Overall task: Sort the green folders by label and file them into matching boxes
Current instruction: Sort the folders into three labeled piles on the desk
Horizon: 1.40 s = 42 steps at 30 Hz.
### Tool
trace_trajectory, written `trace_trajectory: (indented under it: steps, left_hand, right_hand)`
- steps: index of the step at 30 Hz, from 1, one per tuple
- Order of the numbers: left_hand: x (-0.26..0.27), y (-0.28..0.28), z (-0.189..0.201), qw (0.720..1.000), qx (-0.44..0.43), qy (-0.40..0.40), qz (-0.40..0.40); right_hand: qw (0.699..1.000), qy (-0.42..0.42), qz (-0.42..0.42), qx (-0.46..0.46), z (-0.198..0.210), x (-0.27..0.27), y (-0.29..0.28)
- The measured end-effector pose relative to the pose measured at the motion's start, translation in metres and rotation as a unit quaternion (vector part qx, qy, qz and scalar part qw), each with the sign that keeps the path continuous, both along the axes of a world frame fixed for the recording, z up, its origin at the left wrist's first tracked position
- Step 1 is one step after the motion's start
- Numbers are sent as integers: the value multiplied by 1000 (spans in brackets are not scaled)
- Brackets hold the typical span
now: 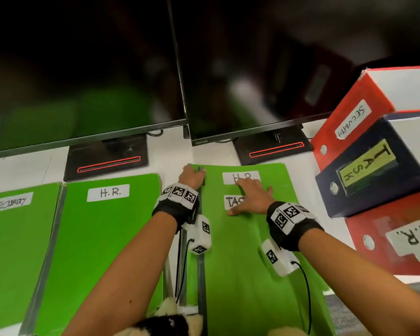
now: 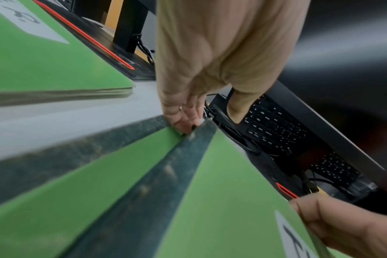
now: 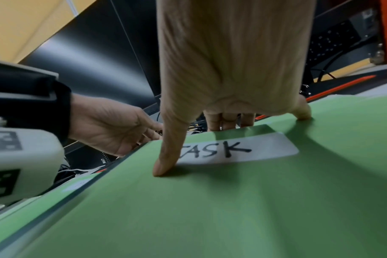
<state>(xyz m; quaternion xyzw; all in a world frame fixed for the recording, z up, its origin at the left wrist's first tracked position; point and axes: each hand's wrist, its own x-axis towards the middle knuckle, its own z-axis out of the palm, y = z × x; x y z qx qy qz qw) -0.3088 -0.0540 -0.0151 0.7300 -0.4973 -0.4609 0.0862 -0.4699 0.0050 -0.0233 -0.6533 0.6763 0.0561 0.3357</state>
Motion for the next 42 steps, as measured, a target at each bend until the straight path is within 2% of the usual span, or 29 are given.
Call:
trace_trajectory:
  steps: [3, 5, 8, 10, 13, 17, 22, 25, 28, 31, 34, 36, 39, 42]
  left_hand:
    - [-1, -1, 4, 999, 37, -3, -24]
    - [-1, -1, 3, 999, 28, -3, -38]
    - [1, 3, 12, 996, -84, 36, -17]
    - [6, 3, 26, 983, -174, 63, -10]
    - [18, -4, 49, 952, -290, 90, -28]
    - [32, -14, 78, 908, -397, 129, 17]
    - [57, -18, 126, 839, -497, 202, 95]
    - [69, -9, 159, 785, -549, 261, 120]
    - [83, 0, 184, 745, -602, 268, 107]
    - [100, 3, 195, 721, -640, 242, 108]
    - [125, 3, 196, 715, -660, 183, 141]
    - [142, 3, 193, 720, -662, 148, 149]
    - [167, 8, 185, 751, -636, 87, 157]
    - [198, 15, 172, 792, -570, 32, 215]
  right_hand:
    - [1000, -18, 6, -18, 1, 3, -1]
    - [999, -24, 1, -41, 5, 8, -1]
    - [997, -4, 16, -77, 11, 12, 0]
    - [993, 18, 39, -110, 15, 14, 2]
    - [987, 12, 53, -148, 23, 16, 1]
    - [986, -17, 55, -156, 27, 20, -4]
    - [989, -17, 52, -138, 25, 25, -13]
    - [992, 10, 54, -116, 22, 27, -20]
    - [992, 17, 17, -121, 24, 27, -28]
    - [986, -30, -63, -153, 28, 28, -34]
    - [959, -68, -158, -227, 38, 41, -38]
    - [927, -160, -203, -271, 50, 55, -39]
    - [866, -386, -174, -265, 72, 86, -34]
    - [810, -496, -185, -254, 80, 119, -29]
